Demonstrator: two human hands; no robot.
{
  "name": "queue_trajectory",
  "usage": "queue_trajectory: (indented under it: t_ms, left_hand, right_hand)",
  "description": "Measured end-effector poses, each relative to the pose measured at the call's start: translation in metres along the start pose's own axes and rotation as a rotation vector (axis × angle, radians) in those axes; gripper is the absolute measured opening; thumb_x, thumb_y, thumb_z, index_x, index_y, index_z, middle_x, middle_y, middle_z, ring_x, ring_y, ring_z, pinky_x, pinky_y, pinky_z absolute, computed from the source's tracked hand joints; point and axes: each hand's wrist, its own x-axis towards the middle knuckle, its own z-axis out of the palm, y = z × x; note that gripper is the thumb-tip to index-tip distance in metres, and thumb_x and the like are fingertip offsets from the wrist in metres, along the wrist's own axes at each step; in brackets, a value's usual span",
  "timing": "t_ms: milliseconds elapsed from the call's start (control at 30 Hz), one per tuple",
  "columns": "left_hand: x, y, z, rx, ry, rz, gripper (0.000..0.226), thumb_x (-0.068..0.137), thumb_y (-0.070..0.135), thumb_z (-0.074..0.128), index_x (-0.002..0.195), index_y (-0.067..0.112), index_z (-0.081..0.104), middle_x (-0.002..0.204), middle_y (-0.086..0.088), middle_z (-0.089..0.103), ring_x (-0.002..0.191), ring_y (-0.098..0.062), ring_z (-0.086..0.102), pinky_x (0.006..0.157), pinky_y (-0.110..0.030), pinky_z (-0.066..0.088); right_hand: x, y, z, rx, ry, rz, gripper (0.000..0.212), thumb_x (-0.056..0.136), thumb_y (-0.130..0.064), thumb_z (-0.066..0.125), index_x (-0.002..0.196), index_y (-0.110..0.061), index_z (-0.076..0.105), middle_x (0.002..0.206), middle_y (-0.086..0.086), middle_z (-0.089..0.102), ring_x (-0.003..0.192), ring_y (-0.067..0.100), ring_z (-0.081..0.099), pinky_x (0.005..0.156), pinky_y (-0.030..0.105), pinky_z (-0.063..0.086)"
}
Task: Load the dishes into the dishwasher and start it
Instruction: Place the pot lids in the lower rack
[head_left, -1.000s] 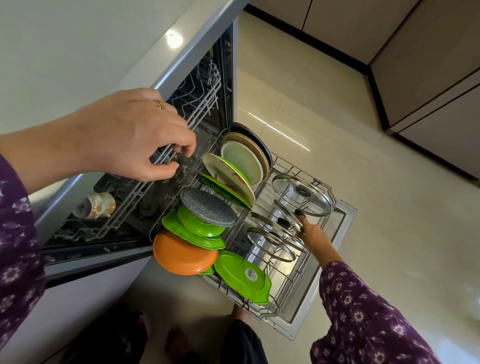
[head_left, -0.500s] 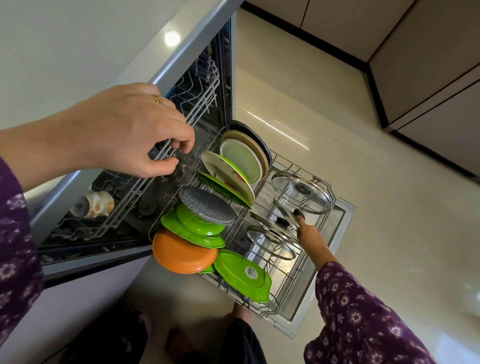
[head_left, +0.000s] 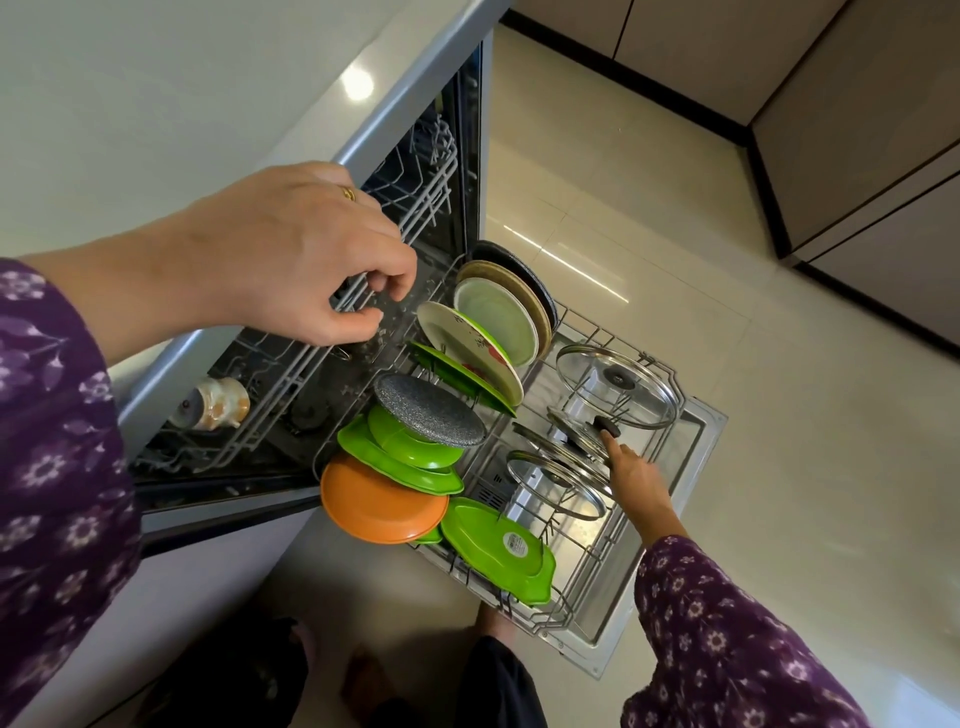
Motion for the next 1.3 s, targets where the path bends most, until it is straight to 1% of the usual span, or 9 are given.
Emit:
queue_trajectory:
  t_ms: [200,300,433,600,700,900,1033,1200,1300]
  left_hand:
    - [0.000,-0.001,0.000,0.005,-0.005,-0.004,0.015,0.072,0.037,0.065,0.086,0.033,0.062,0.071,0.020,0.054,0.068,-0.005,0.050,0.078,-0.018,0.021]
    - [0.000,-0.001,0.001,-0.001,0.002,0.002,0.015,0.072,0.037,0.065,0.086,0.033,0.062,0.071,0.020,0.054,0.067,-0.004,0.049,0.077,-0.018,0.021]
    - [0.000,-0.003,0.002,0.014,-0.009,0.010,0.017,0.071,0.037,0.067,0.087,0.032,0.063,0.072,0.020,0.055,0.068,-0.005,0.051,0.078,-0.019,0.020]
    - [0.001,-0.004,0.006,0.006,-0.007,-0.001,0.015,0.078,0.043,0.058,0.090,0.034,0.061,0.073,0.020,0.055,0.072,-0.007,0.057,0.081,-0.022,0.025]
    - [0.001,-0.005,0.005,-0.006,-0.019,-0.018,0.022,0.076,0.049,0.047,0.090,0.037,0.060,0.074,0.022,0.054,0.074,-0.006,0.057,0.082,-0.021,0.024]
    - [0.002,-0.005,0.008,-0.004,-0.014,-0.027,0.021,0.075,0.049,0.047,0.088,0.038,0.059,0.075,0.022,0.054,0.077,-0.008,0.058,0.083,-0.023,0.027]
    - [0.002,-0.004,0.006,-0.008,-0.024,-0.040,0.021,0.075,0.050,0.046,0.087,0.039,0.058,0.074,0.023,0.053,0.077,-0.007,0.057,0.082,-0.022,0.025]
    - [0.000,-0.002,0.002,-0.039,-0.049,-0.045,0.023,0.076,0.050,0.045,0.089,0.038,0.059,0.074,0.023,0.054,0.073,-0.005,0.056,0.082,-0.020,0.023]
    - [0.000,0.000,0.001,-0.052,-0.046,-0.057,0.023,0.075,0.049,0.045,0.088,0.036,0.060,0.073,0.022,0.054,0.072,-0.005,0.056,0.083,-0.021,0.024]
  right_hand:
    - [0.011,0.006,-0.007,0.028,-0.064,-0.003,0.062,0.097,-0.008,0.042,0.151,-0.023,0.014,0.103,0.011,0.063,0.083,0.021,0.062,0.075,0.031,0.054]
    - [0.013,0.008,-0.007,0.071,-0.082,0.005,0.058,0.098,-0.011,0.042,0.150,-0.023,0.018,0.094,0.011,0.061,0.075,0.018,0.058,0.072,0.029,0.053]
    - [0.015,0.010,-0.008,0.122,-0.103,0.013,0.059,0.097,-0.009,0.045,0.149,-0.023,0.021,0.091,0.009,0.059,0.075,0.016,0.059,0.073,0.028,0.055]
    - [0.024,0.015,-0.010,0.229,-0.124,0.026,0.054,0.097,-0.008,0.046,0.146,-0.022,0.030,0.082,0.005,0.054,0.063,0.010,0.051,0.062,0.021,0.045]
    - [0.030,0.017,-0.006,0.255,-0.149,0.038,0.053,0.095,-0.006,0.047,0.144,-0.022,0.034,0.085,0.006,0.055,0.067,0.012,0.054,0.065,0.020,0.044]
    - [0.036,0.019,0.001,0.259,-0.129,0.043,0.055,0.094,-0.004,0.048,0.144,-0.022,0.035,0.085,0.005,0.055,0.071,0.013,0.055,0.068,0.021,0.045]
    - [0.038,0.018,0.001,0.265,-0.149,0.044,0.060,0.091,-0.003,0.054,0.145,-0.021,0.034,0.102,0.011,0.064,0.086,0.019,0.062,0.081,0.027,0.051]
    - [0.046,0.005,-0.016,0.336,-0.125,0.037,0.048,0.086,-0.004,0.062,0.131,-0.011,0.050,0.115,0.014,0.062,0.101,0.026,0.062,0.093,0.033,0.049]
    - [0.044,-0.003,-0.022,0.205,-0.121,0.011,0.034,0.088,0.000,0.055,0.120,-0.008,0.057,0.104,0.012,0.062,0.091,0.022,0.062,0.084,0.029,0.050]
